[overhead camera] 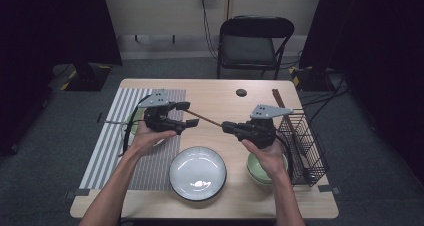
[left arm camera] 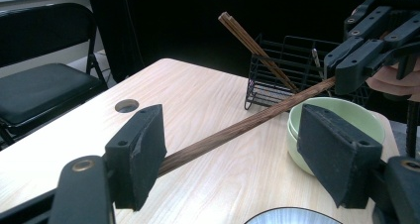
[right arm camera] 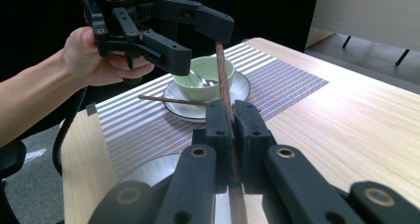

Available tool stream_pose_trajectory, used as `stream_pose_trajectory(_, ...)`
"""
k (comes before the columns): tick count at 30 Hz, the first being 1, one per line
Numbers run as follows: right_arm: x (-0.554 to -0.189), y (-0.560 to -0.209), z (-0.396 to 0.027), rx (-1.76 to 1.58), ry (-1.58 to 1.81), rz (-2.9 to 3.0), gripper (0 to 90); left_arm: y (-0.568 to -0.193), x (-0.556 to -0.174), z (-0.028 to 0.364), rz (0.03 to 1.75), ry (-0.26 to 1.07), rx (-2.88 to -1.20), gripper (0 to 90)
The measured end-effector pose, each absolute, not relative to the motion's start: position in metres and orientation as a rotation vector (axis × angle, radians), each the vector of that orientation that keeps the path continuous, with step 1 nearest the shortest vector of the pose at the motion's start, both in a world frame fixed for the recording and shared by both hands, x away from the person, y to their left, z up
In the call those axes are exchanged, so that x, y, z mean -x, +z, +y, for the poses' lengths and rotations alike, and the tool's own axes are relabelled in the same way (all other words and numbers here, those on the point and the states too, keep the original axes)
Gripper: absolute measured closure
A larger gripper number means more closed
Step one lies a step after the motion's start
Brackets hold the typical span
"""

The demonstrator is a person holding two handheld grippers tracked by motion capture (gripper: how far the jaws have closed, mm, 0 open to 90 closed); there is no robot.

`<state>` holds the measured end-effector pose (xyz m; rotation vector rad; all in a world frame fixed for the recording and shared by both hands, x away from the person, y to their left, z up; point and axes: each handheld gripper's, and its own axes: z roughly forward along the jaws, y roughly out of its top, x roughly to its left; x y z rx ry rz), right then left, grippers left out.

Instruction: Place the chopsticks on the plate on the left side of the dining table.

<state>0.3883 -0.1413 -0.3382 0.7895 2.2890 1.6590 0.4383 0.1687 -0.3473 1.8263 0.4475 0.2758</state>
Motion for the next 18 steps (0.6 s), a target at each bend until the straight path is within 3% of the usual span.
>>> stream_pose_trajectory(11, -0.388, -0.336, -0.139, -0.793, 1.646, 2.303, 85.8, -0.353, -0.437, 0.162, 0.423, 0.310, -1.881, 26.1)
stream_pose_trajectory(18, -0.386, -0.326, -0.137, -0.779, 1.630, 2.321, 85.9, -0.363, -0.437, 0.162, 0.429, 0.356, -1.928, 33.0)
